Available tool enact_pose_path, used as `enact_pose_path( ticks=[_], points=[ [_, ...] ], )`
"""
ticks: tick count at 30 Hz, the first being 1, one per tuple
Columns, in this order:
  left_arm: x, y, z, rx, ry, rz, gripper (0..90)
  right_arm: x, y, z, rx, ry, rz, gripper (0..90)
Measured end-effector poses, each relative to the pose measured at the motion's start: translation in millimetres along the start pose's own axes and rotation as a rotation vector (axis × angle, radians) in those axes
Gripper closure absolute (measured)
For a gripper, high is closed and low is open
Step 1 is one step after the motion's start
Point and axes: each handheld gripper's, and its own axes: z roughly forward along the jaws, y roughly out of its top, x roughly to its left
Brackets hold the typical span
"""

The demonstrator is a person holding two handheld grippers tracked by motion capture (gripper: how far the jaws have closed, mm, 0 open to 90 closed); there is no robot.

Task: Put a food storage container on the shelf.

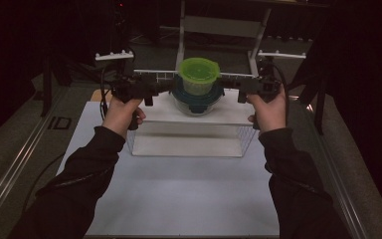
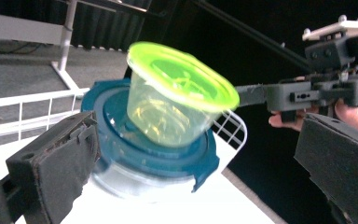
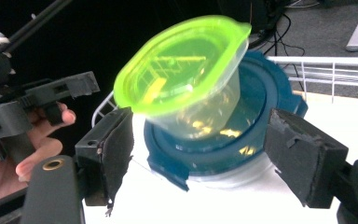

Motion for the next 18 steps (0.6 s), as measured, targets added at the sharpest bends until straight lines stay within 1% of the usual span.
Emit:
enact_pose_path(
  ticks=[3, 4, 6, 8, 9, 11, 13, 17, 18],
  points=[
    [-6.1, -9.7, -4.0, 0.003, -0.012, 0.031, 0.0, 1.2, -11.6, -0.1, 0.003, -0.005, -0.036, 23.9],
    [-8.4, -12.8, -5.1, 0.009, -0.009, 0.043, 0.0, 1.2, -15.8, 0.1, 0.007, -0.002, -0.042, 23.9],
    [-11.6, -19.3, -7.6, 0.004, -0.018, 0.055, 0.0, 0.6, -24.7, 1.0, 0.016, -0.005, -0.058, 23.9],
    [-15.1, -26.3, -10.0, -0.012, -0.014, 0.078, 0.0, -0.5, -33.4, 1.5, 0.019, -0.008, -0.074, 24.3],
    [-16.4, -29.6, -10.9, -0.012, -0.014, 0.087, 0.0, -1.5, -37.7, 1.7, 0.019, -0.005, -0.079, 24.2],
    [-19.2, -36.6, -12.6, -0.016, -0.029, 0.103, 0.0, -3.2, -46.1, 1.8, 0.017, 0.010, -0.083, 24.2],
    [-22.3, -43.4, -13.2, 0.001, -0.025, 0.120, 0.0, -4.5, -54.5, 2.5, 0.024, 0.002, -0.104, 24.2],
    [-26.4, -57.9, -13.9, 0.023, -0.034, 0.126, 0.0, -10.1, -70.9, 2.3, 0.018, 0.021, -0.095, 24.3],
    [-27.2, -61.5, -14.2, 0.032, -0.037, 0.133, 0.0, -11.5, -74.9, 2.4, 0.018, 0.021, -0.094, 24.3]
  ],
)
